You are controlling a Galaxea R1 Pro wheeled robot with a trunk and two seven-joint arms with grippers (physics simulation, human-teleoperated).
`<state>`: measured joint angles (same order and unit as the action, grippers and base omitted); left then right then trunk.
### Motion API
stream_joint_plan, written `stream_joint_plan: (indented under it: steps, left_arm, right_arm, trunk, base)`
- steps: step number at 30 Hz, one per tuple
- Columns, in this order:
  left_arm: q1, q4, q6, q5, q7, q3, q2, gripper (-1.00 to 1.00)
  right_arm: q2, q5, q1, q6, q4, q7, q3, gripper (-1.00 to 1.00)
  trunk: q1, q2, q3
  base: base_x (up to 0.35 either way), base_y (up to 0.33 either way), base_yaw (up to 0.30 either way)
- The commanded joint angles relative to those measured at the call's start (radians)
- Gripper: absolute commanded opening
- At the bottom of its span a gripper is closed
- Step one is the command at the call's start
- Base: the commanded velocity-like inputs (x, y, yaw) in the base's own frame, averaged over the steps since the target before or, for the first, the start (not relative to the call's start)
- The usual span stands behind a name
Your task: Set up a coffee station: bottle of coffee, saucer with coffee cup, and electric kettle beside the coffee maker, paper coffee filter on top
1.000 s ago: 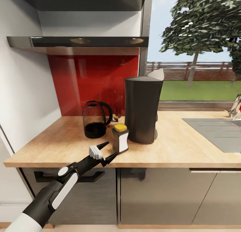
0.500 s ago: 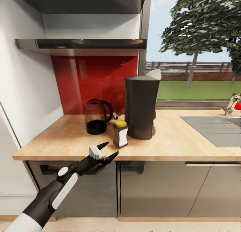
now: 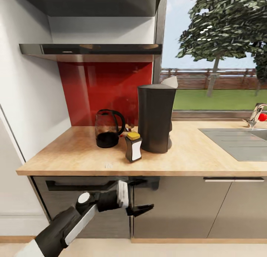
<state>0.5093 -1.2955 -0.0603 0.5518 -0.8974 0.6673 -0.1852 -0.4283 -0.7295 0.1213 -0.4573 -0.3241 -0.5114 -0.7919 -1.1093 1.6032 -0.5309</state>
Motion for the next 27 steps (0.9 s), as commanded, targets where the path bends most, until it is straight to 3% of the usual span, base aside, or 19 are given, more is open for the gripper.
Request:
stream_joint_plan:
  steps: [1, 2, 5, 6, 8, 9, 10, 11, 12, 13, 15, 16, 17, 18, 20, 24, 25, 27]
  left_arm:
    - [0.002, 0.018, -0.007, 0.005, -0.008, 0.063, -0.001, 1.00]
    - [0.002, 0.044, -0.009, 0.005, -0.013, 0.120, -0.002, 1.00]
    - [0.002, 0.107, -0.013, 0.005, -0.020, 0.223, -0.006, 1.00]
    - [-0.003, 0.158, -0.018, 0.006, -0.023, 0.285, -0.018, 1.00]
    - [-0.028, 0.215, -0.022, 0.007, -0.025, 0.320, -0.031, 1.00]
    - [-0.085, 0.334, -0.065, 0.008, -0.027, 0.342, -0.042, 1.00]
    - [-0.096, 0.369, -0.076, 0.008, -0.028, 0.344, -0.044, 1.00]
    - [-0.122, 0.483, -0.098, 0.008, -0.028, 0.347, -0.047, 1.00]
    - [-0.129, 0.522, -0.103, 0.009, -0.029, 0.345, -0.048, 1.00]
    - [-0.141, 0.595, -0.110, 0.009, -0.029, 0.328, -0.047, 1.00]
    - [-0.166, 0.700, -0.116, 0.009, -0.029, 0.239, -0.044, 1.00]
    - [-0.185, 0.769, -0.118, 0.009, -0.029, 0.142, -0.035, 1.00]
    - [-0.192, 0.809, -0.119, 0.009, -0.030, 0.086, -0.030, 1.00]
    - [-0.208, 0.938, -0.120, 0.008, -0.031, -0.098, 0.000, 1.00]
    - [-0.215, 1.014, -0.120, 0.007, -0.031, -0.222, 0.021, 1.00]
    - [-0.222, 1.129, -0.122, 0.003, -0.023, -0.458, 0.049, 1.00]
    - [-0.223, 1.150, -0.122, 0.002, -0.018, -0.502, 0.054, 1.00]
    - [-0.224, 1.169, -0.122, 0.001, -0.003, -0.540, 0.058, 1.00]
  right_arm:
    - [-0.001, -0.011, 0.001, -0.003, 0.000, -0.004, -0.007, 1.00]
    - [-0.003, -0.011, 0.001, -0.004, 0.000, -0.004, -0.007, 1.00]
    - [-0.010, -0.011, 0.001, -0.004, 0.000, -0.004, -0.007, 1.00]
    - [-0.013, -0.012, 0.001, -0.004, 0.001, -0.004, -0.007, 1.00]
    - [-0.015, -0.015, 0.001, -0.004, 0.001, -0.004, -0.007, 1.00]
    - [-0.016, -0.036, 0.001, -0.004, 0.001, -0.005, -0.007, 1.00]
    - [-0.016, -0.042, 0.001, -0.004, 0.001, -0.006, -0.007, 1.00]
    - [-0.017, -0.059, 0.001, -0.004, 0.002, -0.011, -0.007, 1.00]
    - [-0.017, -0.063, 0.001, -0.004, 0.004, -0.013, -0.007, 1.00]
    - [-0.019, -0.069, 0.001, -0.004, 0.008, -0.015, -0.007, 1.00]
    - [-0.020, -0.075, 0.000, -0.004, 0.015, -0.017, -0.007, 1.00]
    - [-0.021, -0.081, 0.000, -0.005, 0.017, -0.018, -0.007, 1.00]
    - [-0.022, -0.086, 0.000, -0.005, 0.018, -0.018, -0.007, 1.00]
    - [-0.022, -0.114, 0.000, -0.006, 0.021, -0.019, -0.007, 1.00]
    - [-0.024, -0.141, 0.000, -0.005, 0.026, -0.019, -0.007, 1.00]
    - [-0.026, -0.210, 0.000, -0.005, 0.059, -0.035, -0.008, 1.00]
    - [-0.026, -0.225, 0.000, -0.005, 0.068, -0.045, -0.008, 1.00]
    - [-0.026, -0.238, 0.000, -0.005, 0.077, -0.055, -0.009, 1.00]
  trunk:
    - [0.000, 0.001, -0.001]
    - [0.000, 0.001, -0.001]
    - [0.000, 0.001, -0.001]
    - [0.000, 0.001, -0.001]
    - [0.000, 0.001, -0.001]
    - [0.000, 0.001, -0.001]
    - [0.000, 0.001, -0.001]
    - [0.000, 0.001, -0.001]
    - [0.000, 0.001, -0.001]
    - [0.000, 0.001, -0.001]
    - [0.000, 0.001, -0.001]
    - [0.000, 0.001, -0.001]
    - [0.000, 0.001, -0.001]
    - [0.000, 0.001, -0.001]
    - [0.000, 0.001, -0.001]
    - [0.000, 0.001, -0.001]
    - [0.000, 0.001, -0.001]
    - [0.000, 0.001, -0.001]
  base:
    - [0.000, 0.000, 0.000]
    - [0.000, 0.000, 0.000]
    - [0.000, 0.000, 0.000]
    - [0.000, 0.000, 0.000]
    - [0.000, 0.000, 0.000]
    - [0.000, 0.000, 0.000]
    - [0.000, 0.000, 0.000]
    - [0.000, 0.000, 0.000]
    - [0.000, 0.000, 0.000]
    - [0.000, 0.000, 0.000]
    - [0.000, 0.000, 0.000]
    - [0.000, 0.000, 0.000]
    - [0.000, 0.000, 0.000]
    - [0.000, 0.000, 0.000]
    - [0.000, 0.000, 0.000]
    - [0.000, 0.000, 0.000]
    - [0.000, 0.000, 0.000]
    - [0.000, 0.000, 0.000]
